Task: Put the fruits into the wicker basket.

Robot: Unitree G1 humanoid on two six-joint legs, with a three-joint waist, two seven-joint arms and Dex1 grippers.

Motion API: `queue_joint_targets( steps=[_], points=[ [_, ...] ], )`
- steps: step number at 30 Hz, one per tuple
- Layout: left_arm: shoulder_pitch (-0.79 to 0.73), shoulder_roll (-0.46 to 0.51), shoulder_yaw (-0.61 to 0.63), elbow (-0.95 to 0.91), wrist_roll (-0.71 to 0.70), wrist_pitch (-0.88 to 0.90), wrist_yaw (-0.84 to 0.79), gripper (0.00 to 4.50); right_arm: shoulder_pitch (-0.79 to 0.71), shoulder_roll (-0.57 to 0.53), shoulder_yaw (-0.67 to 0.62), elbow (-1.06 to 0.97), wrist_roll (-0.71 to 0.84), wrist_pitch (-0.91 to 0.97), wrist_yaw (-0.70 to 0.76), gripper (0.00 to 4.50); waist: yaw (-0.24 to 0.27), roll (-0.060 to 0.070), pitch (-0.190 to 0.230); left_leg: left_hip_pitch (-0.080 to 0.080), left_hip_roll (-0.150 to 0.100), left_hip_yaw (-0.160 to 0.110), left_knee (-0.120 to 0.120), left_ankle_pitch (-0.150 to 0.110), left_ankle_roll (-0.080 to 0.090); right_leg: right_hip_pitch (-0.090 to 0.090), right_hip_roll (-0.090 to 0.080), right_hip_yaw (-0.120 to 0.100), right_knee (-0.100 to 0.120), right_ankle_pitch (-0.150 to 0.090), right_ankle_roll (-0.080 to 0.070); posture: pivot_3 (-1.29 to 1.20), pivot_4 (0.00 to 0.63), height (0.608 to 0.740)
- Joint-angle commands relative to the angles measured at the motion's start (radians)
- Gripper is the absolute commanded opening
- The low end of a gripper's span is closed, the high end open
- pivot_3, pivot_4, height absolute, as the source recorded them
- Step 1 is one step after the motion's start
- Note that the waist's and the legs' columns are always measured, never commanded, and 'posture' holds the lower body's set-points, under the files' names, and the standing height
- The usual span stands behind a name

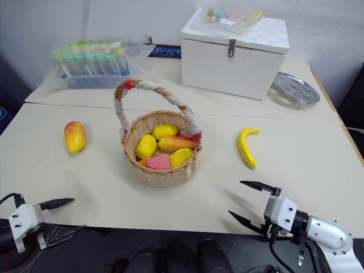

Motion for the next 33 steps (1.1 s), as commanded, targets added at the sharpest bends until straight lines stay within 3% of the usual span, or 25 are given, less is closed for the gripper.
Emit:
queue_joint_targets(
  steps=[1,10,16,18,20,24,26,30,33],
  points=[
    [-0.019,0.018,0.034,0.017,-0.016,-0.004,0.009,4.45,-0.010,0.007,-0.001,-0.012,-0.002,0.005,-0.015,4.50,0.000,0.000,0.000,0.000,0.000,0.000,0.000,0.000,0.000,0.000,0.000,0.000,0.000,0.000,0.000,0.00,0.150,0.740],
    [-0.051,0.022,0.027,0.002,-0.089,0.098,-0.012,4.45,-0.011,0.034,0.021,-0.039,-0.014,0.031,-0.055,4.50,-0.002,0.000,0.000,0.000,0.000,0.000,0.000,0.000,0.000,0.000,0.000,0.000,0.000,0.000,0.000,0.00,0.150,0.740],
    [-0.125,0.100,0.077,0.008,-0.225,0.478,0.060,4.45,-0.052,0.096,0.020,-0.124,0.104,0.082,-0.097,4.50,-0.001,0.001,0.000,0.000,0.000,0.000,0.001,0.000,0.000,0.000,0.000,0.000,0.002,0.000,0.000,0.00,0.150,0.740],
    [-0.226,0.120,0.122,0.039,-0.316,0.671,0.161,4.45,-0.079,0.100,0.017,-0.186,0.165,0.150,-0.121,4.50,0.000,0.001,0.000,0.000,0.000,-0.001,0.002,0.000,0.000,0.000,0.000,-0.001,0.003,0.000,0.000,0.00,0.150,0.740],
    [-0.447,0.211,0.125,0.092,-0.405,0.965,0.305,4.45,-0.174,0.106,0.000,-0.291,0.242,0.217,-0.196,4.50,0.007,0.000,0.001,-0.001,0.000,-0.004,0.004,0.000,0.000,0.000,-0.001,-0.004,0.005,0.000,0.000,0.00,0.150,0.740],
    [-0.743,0.290,-0.006,0.120,-0.425,1.257,0.404,4.45,-0.344,0.065,-0.026,-0.371,0.309,0.336,-0.260,4.50,0.008,-0.001,0.002,-0.005,-0.001,-0.013,0.006,0.002,-0.003,-0.002,-0.003,-0.012,0.010,0.001,-0.001,0.00,0.150,0.740],
    [-0.870,0.285,-0.085,0.141,-0.410,1.319,0.422,4.45,-0.397,0.045,-0.040,-0.378,0.343,0.389,-0.277,4.50,0.010,0.002,0.003,-0.004,-0.004,-0.012,0.006,0.001,-0.002,-0.002,-0.007,-0.019,0.012,0.000,-0.002,0.00,0.150,0.740],
    [-1.095,0.243,-0.361,0.326,-0.169,1.226,0.481,4.45,-0.465,0.003,-0.039,-0.378,0.390,0.453,-0.236,4.50,0.021,0.003,0.004,-0.007,-0.004,-0.012,0.005,0.001,-0.002,-0.006,-0.007,-0.021,0.011,0.000,-0.003,0.00,0.150,0.740],
    [-1.212,0.180,-0.416,0.464,-0.079,1.153,0.527,4.45,-0.491,-0.014,-0.058,-0.375,0.413,0.482,-0.222,4.50,0.025,0.002,0.004,-0.008,-0.003,-0.010,0.008,0.002,-0.002,-0.007,-0.006,-0.020,0.011,0.000,-0.003,0.00,0.150,0.740]
  ],
)
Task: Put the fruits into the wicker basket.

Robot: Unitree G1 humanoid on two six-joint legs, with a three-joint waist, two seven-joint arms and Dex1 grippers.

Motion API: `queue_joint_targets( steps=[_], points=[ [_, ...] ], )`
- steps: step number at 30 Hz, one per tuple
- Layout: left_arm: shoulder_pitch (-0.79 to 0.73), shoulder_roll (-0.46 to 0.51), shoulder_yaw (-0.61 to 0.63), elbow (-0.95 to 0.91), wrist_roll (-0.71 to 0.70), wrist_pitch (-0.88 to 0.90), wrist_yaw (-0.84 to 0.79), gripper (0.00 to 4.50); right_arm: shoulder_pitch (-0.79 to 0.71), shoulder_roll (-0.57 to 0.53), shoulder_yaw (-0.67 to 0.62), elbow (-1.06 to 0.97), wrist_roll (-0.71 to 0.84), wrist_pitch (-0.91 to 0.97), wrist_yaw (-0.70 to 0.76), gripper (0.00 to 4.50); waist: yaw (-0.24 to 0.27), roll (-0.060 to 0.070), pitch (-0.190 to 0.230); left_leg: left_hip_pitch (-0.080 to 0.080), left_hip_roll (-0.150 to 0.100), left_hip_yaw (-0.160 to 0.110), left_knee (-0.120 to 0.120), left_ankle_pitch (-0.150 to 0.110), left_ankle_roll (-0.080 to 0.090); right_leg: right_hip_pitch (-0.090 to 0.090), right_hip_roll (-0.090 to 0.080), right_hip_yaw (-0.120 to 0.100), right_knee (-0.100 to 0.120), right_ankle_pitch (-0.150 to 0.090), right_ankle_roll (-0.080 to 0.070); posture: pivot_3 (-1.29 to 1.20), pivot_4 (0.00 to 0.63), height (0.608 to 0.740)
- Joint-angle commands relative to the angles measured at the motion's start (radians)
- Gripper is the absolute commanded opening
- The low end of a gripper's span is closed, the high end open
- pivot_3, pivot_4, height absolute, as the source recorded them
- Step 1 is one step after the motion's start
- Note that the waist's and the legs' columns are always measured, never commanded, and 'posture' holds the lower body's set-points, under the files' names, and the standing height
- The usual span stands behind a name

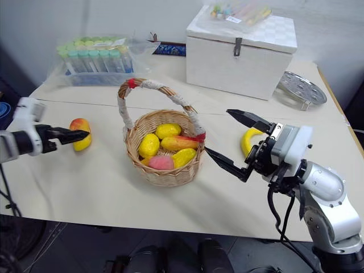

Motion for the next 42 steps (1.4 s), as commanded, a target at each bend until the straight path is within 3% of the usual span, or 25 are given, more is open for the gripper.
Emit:
queue_joint_targets(
  steps=[1,8,12,17,23,26,28,31,34,38,42],
  points=[
    [-0.092,-0.039,-0.039,0.137,0.107,-0.075,0.051,4.45,-0.025,-0.016,-0.042,-0.024,0.039,0.021,0.016,4.50,0.003,0.000,0.000,0.001,0.000,0.000,0.001,0.000,0.000,0.001,0.000,0.000,0.000,0.000,0.000,0.00,0.150,0.740],
    [-0.154,-0.130,-0.094,0.249,0.200,-0.108,0.027,4.45,-0.008,-0.003,-0.059,-0.015,0.036,0.035,0.029,4.50,0.009,0.000,0.000,0.001,0.000,0.000,0.005,0.001,0.001,0.001,-0.001,0.000,0.004,0.000,0.000,0.00,0.150,0.740],
    [-0.204,-0.160,-0.063,0.399,0.270,-0.248,0.097,3.63,0.017,0.004,-0.074,-0.007,0.033,0.025,0.046,4.50,0.021,0.001,0.000,0.001,0.000,-0.002,0.008,0.001,0.001,0.003,-0.002,-0.001,0.005,0.000,0.000,0.00,0.150,0.740],
    [-0.189,-0.132,-0.036,0.386,0.266,-0.268,0.027,2.44,0.018,0.011,-0.076,-0.005,0.016,0.025,0.036,4.50,0.027,0.000,0.000,0.000,0.000,-0.002,0.009,0.001,0.001,0.003,-0.002,-0.002,0.007,0.000,0.000,0.00,0.150,0.740],
    [-0.138,-0.067,0.116,0.319,0.181,-0.544,-0.159,2.37,0.020,0.022,-0.078,-0.002,-0.012,0.019,0.020,4.50,0.018,-0.001,0.001,-0.002,0.001,-0.002,0.010,0.000,0.001,0.000,-0.002,-0.003,0.007,0.000,0.000,0.00,0.150,0.740],
    [-0.036,0.001,0.161,0.188,0.100,-0.643,-0.426,2.37,0.031,0.025,-0.102,0.020,-0.027,0.005,0.027,4.50,0.003,-0.001,0.001,-0.003,0.001,-0.002,0.010,0.000,0.001,0.000,-0.002,-0.003,0.007,0.000,0.000,0.00,0.150,0.740],
    [0.057,0.056,0.161,0.055,0.024,-0.581,-0.607,2.37,0.049,0.020,-0.131,0.040,-0.029,-0.004,0.041,4.50,-0.002,-0.001,0.001,-0.003,0.001,-0.002,0.008,0.000,0.001,0.000,-0.002,-0.003,0.006,0.000,0.000,0.00,0.150,0.740],
    [0.127,0.089,0.131,-0.193,-0.090,-0.456,-0.716,2.37,0.081,0.015,-0.162,0.060,-0.037,-0.011,0.059,4.50,0.004,0.000,0.001,-0.003,0.000,-0.002,0.008,0.000,0.001,0.001,-0.002,-0.003,0.005,0.000,0.000,0.00,0.150,0.740],
    [0.094,0.064,0.050,-0.393,-0.140,-0.371,-0.719,2.37,0.108,0.011,-0.183,0.082,-0.046,-0.015,0.079,4.50,0.012,0.001,0.001,-0.003,0.000,-0.006,0.010,0.000,0.002,0.004,-0.002,-0.005,0.003,0.000,0.000,0.00,0.150,0.740],
    [-0.082,-0.091,-0.107,-0.540,-0.162,-0.200,-0.566,2.37,0.157,-0.013,-0.213,0.109,-0.077,-0.023,0.112,4.50,0.026,0.001,0.001,-0.004,-0.001,-0.006,0.011,-0.001,0.004,0.006,-0.002,-0.004,0.002,0.001,0.001,0.00,0.150,0.740],
    [-0.089,-0.104,-0.191,-0.613,-0.161,-0.139,-0.583,2.37,0.172,-0.009,-0.226,0.086,-0.066,-0.014,0.107,4.50,0.003,0.003,0.003,-0.004,0.000,-0.005,0.010,-0.002,0.002,0.003,0.001,0.001,0.001,0.001,0.002,0.00,0.150,0.740]
  ],
)
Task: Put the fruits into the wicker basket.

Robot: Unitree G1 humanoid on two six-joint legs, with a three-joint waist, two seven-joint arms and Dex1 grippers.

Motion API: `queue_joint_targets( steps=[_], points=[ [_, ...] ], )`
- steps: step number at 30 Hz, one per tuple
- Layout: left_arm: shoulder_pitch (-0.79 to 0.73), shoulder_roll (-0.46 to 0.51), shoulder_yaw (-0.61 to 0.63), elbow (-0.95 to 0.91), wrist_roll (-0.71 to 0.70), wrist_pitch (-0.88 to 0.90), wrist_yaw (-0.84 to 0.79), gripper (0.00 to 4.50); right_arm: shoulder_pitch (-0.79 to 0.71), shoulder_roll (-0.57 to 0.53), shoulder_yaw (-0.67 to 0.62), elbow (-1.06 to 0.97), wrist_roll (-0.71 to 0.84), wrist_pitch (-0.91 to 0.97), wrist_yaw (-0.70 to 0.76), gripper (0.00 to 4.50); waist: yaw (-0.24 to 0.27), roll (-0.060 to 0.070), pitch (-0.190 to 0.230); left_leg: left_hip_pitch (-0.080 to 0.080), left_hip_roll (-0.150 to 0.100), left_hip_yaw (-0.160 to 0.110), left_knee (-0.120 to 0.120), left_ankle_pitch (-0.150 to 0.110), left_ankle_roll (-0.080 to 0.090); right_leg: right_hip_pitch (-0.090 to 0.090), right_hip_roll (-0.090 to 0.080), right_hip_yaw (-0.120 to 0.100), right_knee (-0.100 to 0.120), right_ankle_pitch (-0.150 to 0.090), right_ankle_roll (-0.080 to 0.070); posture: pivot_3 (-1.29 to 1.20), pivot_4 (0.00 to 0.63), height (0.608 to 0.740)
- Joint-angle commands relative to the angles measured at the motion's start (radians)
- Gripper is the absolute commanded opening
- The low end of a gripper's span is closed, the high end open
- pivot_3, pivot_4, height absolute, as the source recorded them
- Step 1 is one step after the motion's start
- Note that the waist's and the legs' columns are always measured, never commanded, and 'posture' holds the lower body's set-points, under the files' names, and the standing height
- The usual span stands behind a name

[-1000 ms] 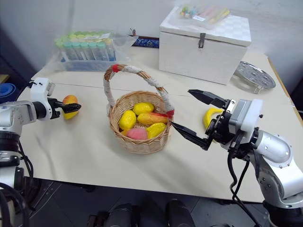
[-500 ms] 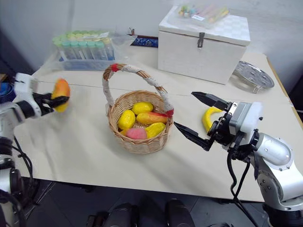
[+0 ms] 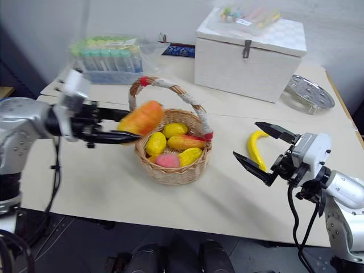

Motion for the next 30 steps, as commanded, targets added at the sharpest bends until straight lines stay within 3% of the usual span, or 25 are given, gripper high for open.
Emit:
queue_joint_targets(
  steps=[1,4,8,11,14,17,23,27,30],
  points=[
    [-0.020,-0.017,-0.038,-0.029,0.012,0.033,0.031,2.37,0.012,-0.007,-0.045,-0.041,0.014,-0.011,-0.003,4.50,-0.011,0.002,0.001,0.000,0.001,0.000,0.000,0.000,0.000,0.000,0.001,0.000,0.000,0.000,0.000,0.00,0.150,0.740],
    [-0.055,-0.130,-0.089,0.069,0.148,-0.043,0.195,2.37,0.044,0.002,-0.061,-0.061,0.022,-0.006,-0.013,4.50,-0.007,0.005,0.003,0.001,0.002,-0.004,0.001,0.001,-0.003,-0.001,0.005,0.004,0.000,0.000,0.000,0.00,0.150,0.740],
    [-0.060,-0.135,-0.084,0.040,0.124,-0.021,0.157,3.58,0.085,-0.010,-0.083,-0.101,0.061,0.040,-0.020,4.50,-0.011,0.005,0.003,0.001,0.002,-0.004,0.002,0.001,-0.003,0.000,0.006,0.006,0.001,0.000,0.000,0.00,0.150,0.740],
    [-0.028,-0.061,-0.043,0.041,0.095,-0.045,0.060,4.47,0.157,-0.019,-0.136,-0.125,0.119,0.145,-0.077,4.50,-0.010,0.007,0.004,0.001,0.002,-0.004,0.002,0.001,-0.003,-0.001,0.007,0.006,0.001,0.000,0.000,0.00,0.150,0.740],
    [0.008,0.020,0.033,0.059,0.054,-0.091,-0.047,4.47,0.209,-0.010,-0.207,-0.131,0.205,0.254,-0.163,4.50,-0.010,0.008,0.005,0.002,0.003,-0.004,0.001,0.001,-0.004,-0.001,0.007,0.006,0.001,0.000,0.000,0.00,0.150,0.740],
    [0.039,0.057,0.140,0.097,-0.009,-0.133,-0.127,4.47,0.265,-0.038,-0.241,-0.133,0.200,0.302,-0.151,4.50,-0.008,0.008,0.005,0.002,0.003,-0.004,0.002,0.001,-0.004,-0.001,0.006,0.006,0.000,0.000,0.000,0.00,0.150,0.740],
    [0.228,0.080,0.377,0.192,-0.037,-0.283,-0.205,4.47,0.461,0.006,-0.233,-0.069,0.055,0.224,-0.069,4.50,-0.006,0.009,0.005,0.002,0.002,-0.004,-0.002,0.001,-0.004,0.000,0.006,0.005,-0.004,0.000,0.000,0.00,0.150,0.740],
    [0.342,0.136,0.478,0.224,-0.091,-0.186,-0.200,4.47,0.475,0.049,-0.230,-0.013,-0.031,0.127,-0.068,4.50,-0.016,0.008,0.006,0.002,0.003,-0.003,-0.003,0.001,-0.004,0.000,0.006,0.005,-0.005,0.000,0.000,0.00,0.150,0.740],
    [0.398,0.160,0.487,0.140,-0.157,-0.106,-0.214,4.47,0.414,0.029,-0.200,-0.040,-0.006,0.228,-0.129,4.50,-0.017,0.008,0.006,0.003,0.002,-0.003,-0.003,0.001,-0.004,0.000,0.005,0.005,-0.004,0.000,0.000,0.00,0.150,0.740]
  ],
)
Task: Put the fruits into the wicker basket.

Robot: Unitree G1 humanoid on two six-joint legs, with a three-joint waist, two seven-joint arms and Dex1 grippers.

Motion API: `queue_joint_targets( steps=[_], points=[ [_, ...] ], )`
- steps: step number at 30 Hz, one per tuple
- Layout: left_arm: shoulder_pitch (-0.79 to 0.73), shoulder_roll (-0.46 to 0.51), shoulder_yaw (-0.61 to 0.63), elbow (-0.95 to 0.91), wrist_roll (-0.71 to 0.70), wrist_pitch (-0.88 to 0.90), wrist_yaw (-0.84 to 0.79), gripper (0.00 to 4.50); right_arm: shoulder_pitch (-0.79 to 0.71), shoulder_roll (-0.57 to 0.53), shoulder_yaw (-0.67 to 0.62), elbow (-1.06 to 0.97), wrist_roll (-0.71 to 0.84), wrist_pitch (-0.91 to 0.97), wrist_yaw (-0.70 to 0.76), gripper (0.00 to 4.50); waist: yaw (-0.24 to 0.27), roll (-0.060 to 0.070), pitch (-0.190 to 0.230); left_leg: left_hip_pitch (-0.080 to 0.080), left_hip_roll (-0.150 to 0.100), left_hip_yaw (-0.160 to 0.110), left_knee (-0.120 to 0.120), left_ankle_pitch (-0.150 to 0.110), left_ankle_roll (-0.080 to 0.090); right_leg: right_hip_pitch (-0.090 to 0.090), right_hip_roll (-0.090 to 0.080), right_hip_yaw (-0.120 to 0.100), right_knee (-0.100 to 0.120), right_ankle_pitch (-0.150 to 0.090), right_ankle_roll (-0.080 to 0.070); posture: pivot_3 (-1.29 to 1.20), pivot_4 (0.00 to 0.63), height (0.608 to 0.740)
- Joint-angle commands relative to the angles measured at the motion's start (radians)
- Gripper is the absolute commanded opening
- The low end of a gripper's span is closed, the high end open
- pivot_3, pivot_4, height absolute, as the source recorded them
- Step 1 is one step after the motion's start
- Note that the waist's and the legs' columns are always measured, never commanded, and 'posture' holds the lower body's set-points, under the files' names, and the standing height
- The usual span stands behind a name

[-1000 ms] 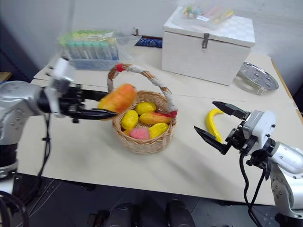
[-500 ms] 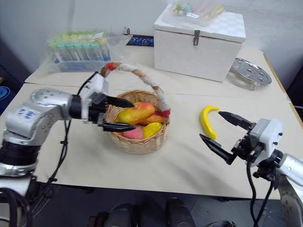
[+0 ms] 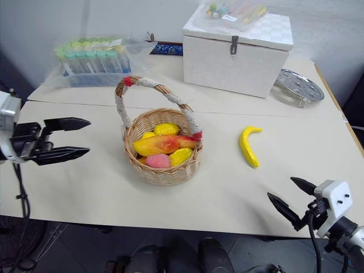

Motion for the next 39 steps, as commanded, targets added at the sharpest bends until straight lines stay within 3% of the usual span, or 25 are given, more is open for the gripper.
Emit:
queue_joint_targets(
  steps=[1,5,8,12,16,18,22,25,29,34,39],
  points=[
    [0.034,0.026,0.018,-0.126,-0.076,0.048,-0.019,4.47,-0.075,-0.041,0.023,-0.051,0.028,0.105,-0.066,4.50,0.000,0.000,0.000,0.001,0.000,0.000,0.000,0.000,0.000,0.001,0.000,0.000,0.000,0.000,0.000,0.00,0.150,0.740],
    [0.039,-0.006,-0.008,-0.197,-0.083,0.017,0.008,4.47,-0.219,-0.122,0.086,-0.052,0.040,0.306,-0.166,4.50,0.002,0.000,0.000,0.002,-0.001,0.000,-0.003,0.000,0.000,0.001,-0.001,0.000,0.000,0.000,0.000,0.00,0.150,0.740],
    [0.052,-0.018,-0.002,-0.217,-0.104,0.027,0.020,4.47,-0.475,-0.184,0.241,0.042,-0.015,0.450,-0.231,4.50,-0.003,0.001,0.000,0.002,-0.001,0.000,-0.003,0.001,-0.001,0.000,0.000,0.001,0.000,0.000,0.000,0.00,0.150,0.740],
    [0.093,-0.021,0.018,-0.224,-0.099,0.007,0.033,4.47,-0.724,-0.161,0.404,0.201,-0.111,0.527,-0.291,4.50,-0.019,0.001,0.001,0.002,-0.001,0.001,-0.006,0.002,-0.002,-0.003,0.001,0.003,0.000,0.000,-0.001,0.00,0.150,0.740],
    [0.112,-0.026,0.035,-0.243,-0.114,-0.005,0.048,4.47,-0.835,-0.127,0.512,0.298,-0.161,0.556,-0.280,4.50,-0.017,0.001,0.000,-0.005,-0.001,0.001,-0.008,0.002,-0.002,-0.012,0.001,0.003,0.001,0.000,-0.002,0.00,0.150,0.740],
    [0.125,-0.027,0.040,-0.246,-0.114,-0.017,0.049,4.50,-0.867,-0.110,0.550,0.348,-0.204,0.538,-0.283,4.13,-0.018,0.001,0.000,-0.017,-0.001,0.001,-0.004,0.002,-0.002,-0.022,0.000,0.003,0.007,0.000,-0.002,0.00,0.150,0.740],
    [0.188,-0.021,0.083,-0.218,-0.095,-0.052,0.030,4.50,-0.912,-0.084,0.562,0.393,-0.238,0.523,-0.290,2.92,-0.023,0.001,0.001,-0.017,-0.001,0.001,0.002,0.001,0.000,-0.022,-0.001,0.003,0.008,0.000,-0.002,0.00,0.150,0.740],
    [0.241,-0.008,0.122,-0.175,-0.082,-0.071,0.009,4.50,-0.904,-0.106,0.543,0.329,-0.194,0.522,-0.207,1.93,-0.027,0.001,0.001,-0.017,0.000,0.002,0.006,0.001,-0.001,-0.021,0.000,0.003,0.011,0.000,-0.001,0.00,0.150,0.740],
    [0.263,-0.002,0.128,-0.175,-0.090,-0.077,0.004,4.50,-0.816,-0.213,0.497,0.247,-0.139,0.339,0.076,0.56,-0.018,0.002,0.001,-0.016,0.000,0.001,0.005,0.002,-0.001,-0.021,0.001,0.003,0.012,0.000,-0.002,0.00,0.150,0.740],
    [0.269,-0.010,0.123,-0.187,-0.096,-0.083,0.013,4.50,-0.712,-0.400,0.418,0.122,0.007,0.280,0.438,0.41,-0.013,0.002,0.001,-0.015,-0.001,-0.001,0.006,-0.001,0.002,-0.016,-0.001,0.001,0.008,0.000,-0.001,0.00,0.150,0.740],
    [0.277,-0.011,0.121,-0.191,-0.096,-0.088,0.015,4.50,-0.788,-0.432,0.446,-0.048,0.201,0.352,0.563,0.41,-0.027,0.002,0.001,-0.013,0.001,-0.001,0.006,-0.001,0.001,-0.015,0.000,0.001,0.008,0.000,-0.001,0.00,0.150,0.740]
  ],
)
